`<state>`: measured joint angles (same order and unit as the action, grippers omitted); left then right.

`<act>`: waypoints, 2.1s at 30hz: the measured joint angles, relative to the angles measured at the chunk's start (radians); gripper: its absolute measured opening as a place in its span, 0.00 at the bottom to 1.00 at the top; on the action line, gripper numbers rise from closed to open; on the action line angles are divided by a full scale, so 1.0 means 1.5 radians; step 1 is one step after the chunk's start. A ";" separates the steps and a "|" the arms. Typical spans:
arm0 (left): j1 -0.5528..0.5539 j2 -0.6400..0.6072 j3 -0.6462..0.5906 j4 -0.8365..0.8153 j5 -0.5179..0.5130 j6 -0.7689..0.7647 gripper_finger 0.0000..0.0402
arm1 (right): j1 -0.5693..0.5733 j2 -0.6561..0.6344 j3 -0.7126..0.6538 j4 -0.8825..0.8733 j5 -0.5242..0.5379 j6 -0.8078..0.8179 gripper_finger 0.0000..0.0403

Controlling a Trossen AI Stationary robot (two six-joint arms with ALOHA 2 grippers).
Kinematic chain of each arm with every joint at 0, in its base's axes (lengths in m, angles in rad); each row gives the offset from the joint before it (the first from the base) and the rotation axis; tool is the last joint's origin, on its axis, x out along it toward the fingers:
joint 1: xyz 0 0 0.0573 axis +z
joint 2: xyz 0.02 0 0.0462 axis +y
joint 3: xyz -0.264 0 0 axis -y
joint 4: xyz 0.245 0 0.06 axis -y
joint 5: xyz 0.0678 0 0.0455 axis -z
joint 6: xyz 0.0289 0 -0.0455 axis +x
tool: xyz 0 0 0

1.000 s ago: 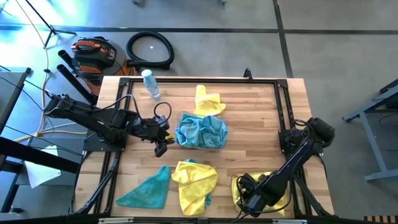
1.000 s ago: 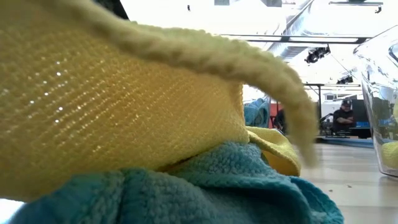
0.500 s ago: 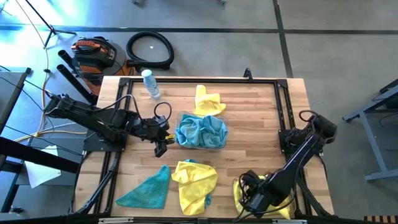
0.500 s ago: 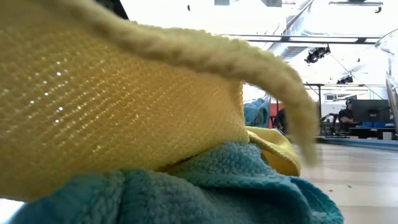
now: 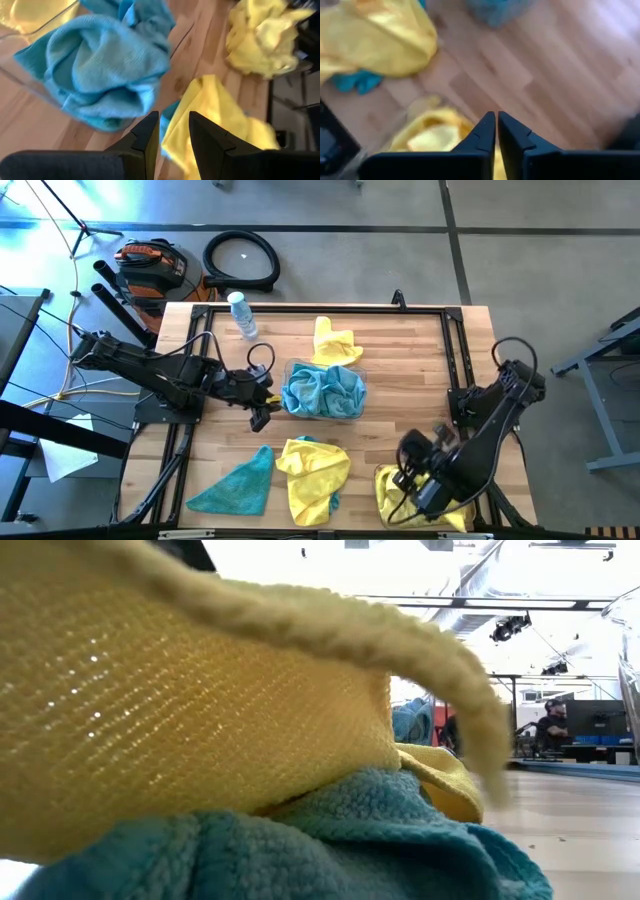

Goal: Sort microfiber towel by color & place in baskets
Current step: Put the yellow towel in the bottom transparent bin

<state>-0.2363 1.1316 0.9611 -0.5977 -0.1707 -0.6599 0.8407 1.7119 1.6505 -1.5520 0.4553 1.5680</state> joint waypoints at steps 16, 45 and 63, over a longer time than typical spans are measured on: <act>0.000 0.043 0.006 0.186 -0.073 -0.029 0.23 | -0.127 -0.424 -0.480 0.345 0.090 -0.274 0.00; -0.049 0.284 0.238 0.094 -0.188 -0.124 0.19 | -0.525 -0.556 -0.652 0.714 -0.081 -0.751 0.00; -0.114 0.326 0.238 0.026 -0.183 -0.033 0.19 | -0.771 -0.066 -0.186 0.592 -0.252 -0.963 0.41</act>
<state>-0.4074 1.6206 1.3178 -0.5583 -0.4448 -0.7094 -0.3156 1.6123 1.3722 -0.6645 0.0771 0.1239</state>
